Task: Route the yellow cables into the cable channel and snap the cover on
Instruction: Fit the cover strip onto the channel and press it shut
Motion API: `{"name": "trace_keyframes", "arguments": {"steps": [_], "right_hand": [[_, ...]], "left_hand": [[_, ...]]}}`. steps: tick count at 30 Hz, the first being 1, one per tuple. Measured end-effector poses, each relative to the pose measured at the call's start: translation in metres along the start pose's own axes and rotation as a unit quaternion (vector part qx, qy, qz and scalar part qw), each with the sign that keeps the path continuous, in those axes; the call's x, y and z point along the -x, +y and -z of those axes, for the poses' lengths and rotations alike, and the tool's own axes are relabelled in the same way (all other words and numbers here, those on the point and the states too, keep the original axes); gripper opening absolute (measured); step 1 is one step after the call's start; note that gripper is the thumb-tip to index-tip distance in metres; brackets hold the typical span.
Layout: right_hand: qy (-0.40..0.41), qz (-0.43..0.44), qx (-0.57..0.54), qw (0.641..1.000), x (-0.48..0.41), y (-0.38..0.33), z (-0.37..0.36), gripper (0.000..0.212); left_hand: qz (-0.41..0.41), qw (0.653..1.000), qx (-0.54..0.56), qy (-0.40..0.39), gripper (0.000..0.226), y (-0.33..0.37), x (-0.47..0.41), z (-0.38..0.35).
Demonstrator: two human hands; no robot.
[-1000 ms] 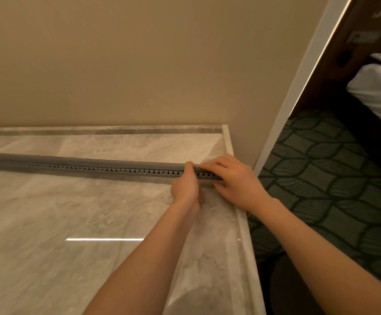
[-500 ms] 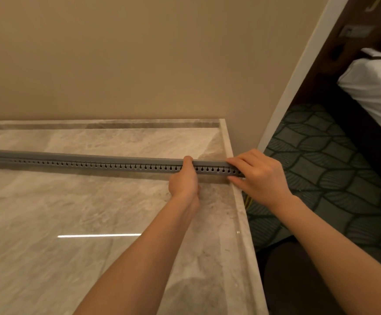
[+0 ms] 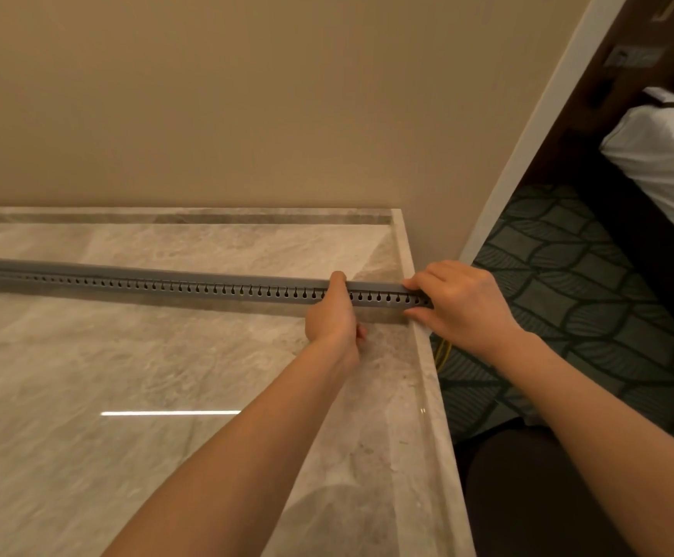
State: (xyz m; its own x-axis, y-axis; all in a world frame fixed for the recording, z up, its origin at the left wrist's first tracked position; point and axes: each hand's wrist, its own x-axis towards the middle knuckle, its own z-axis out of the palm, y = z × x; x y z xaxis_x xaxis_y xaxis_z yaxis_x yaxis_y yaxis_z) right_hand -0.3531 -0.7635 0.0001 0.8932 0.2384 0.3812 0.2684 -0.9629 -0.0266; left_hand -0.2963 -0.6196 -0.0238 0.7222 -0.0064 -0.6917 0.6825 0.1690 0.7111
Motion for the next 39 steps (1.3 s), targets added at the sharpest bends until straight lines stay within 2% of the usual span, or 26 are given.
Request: {"name": "trace_keyframes", "arguments": {"steps": [7, 12, 17, 20, 24, 29, 33, 39], "right_hand": [[0.007, 0.007, 0.005, 1.000, 0.002, 0.002, -0.003, 0.025], [-0.009, 0.002, 0.005, 1.000, 0.004, 0.003, -0.001, 0.024], [-0.119, -0.008, -0.023, 0.993, -0.001, 0.014, 0.010, 0.036], [-0.150, -0.016, 0.013, 0.989, 0.001, 0.017, 0.015, 0.032], [-0.123, -0.018, 0.142, 0.982, 0.002, 0.004, 0.015, 0.012], [-0.105, -0.056, 0.219, 0.969, -0.003, -0.018, 0.006, 0.021], [-0.104, -0.080, 0.204, 0.970, -0.008, -0.018, 0.004, 0.024], [-0.108, -0.059, 0.154, 0.980, -0.013, -0.004, 0.003, 0.008]], "left_hand": [[0.085, 0.989, -0.007, -0.125, 0.038, -0.006, 0.011, -0.019], [0.020, 0.998, -0.013, -0.062, 0.031, -0.009, 0.013, -0.029], [-0.001, 0.998, -0.024, -0.053, 0.026, -0.010, 0.014, -0.029], [-0.006, 0.998, -0.030, -0.049, 0.024, -0.010, 0.016, -0.031], [-0.009, 0.999, -0.024, -0.041, 0.023, -0.011, 0.016, -0.032], [-0.005, 0.999, -0.021, -0.035, 0.024, -0.012, 0.016, -0.033], [-0.009, 0.999, -0.023, -0.024, 0.025, -0.013, 0.014, -0.033], [-0.016, 1.000, -0.007, -0.025, 0.024, -0.015, 0.013, -0.034]]}}
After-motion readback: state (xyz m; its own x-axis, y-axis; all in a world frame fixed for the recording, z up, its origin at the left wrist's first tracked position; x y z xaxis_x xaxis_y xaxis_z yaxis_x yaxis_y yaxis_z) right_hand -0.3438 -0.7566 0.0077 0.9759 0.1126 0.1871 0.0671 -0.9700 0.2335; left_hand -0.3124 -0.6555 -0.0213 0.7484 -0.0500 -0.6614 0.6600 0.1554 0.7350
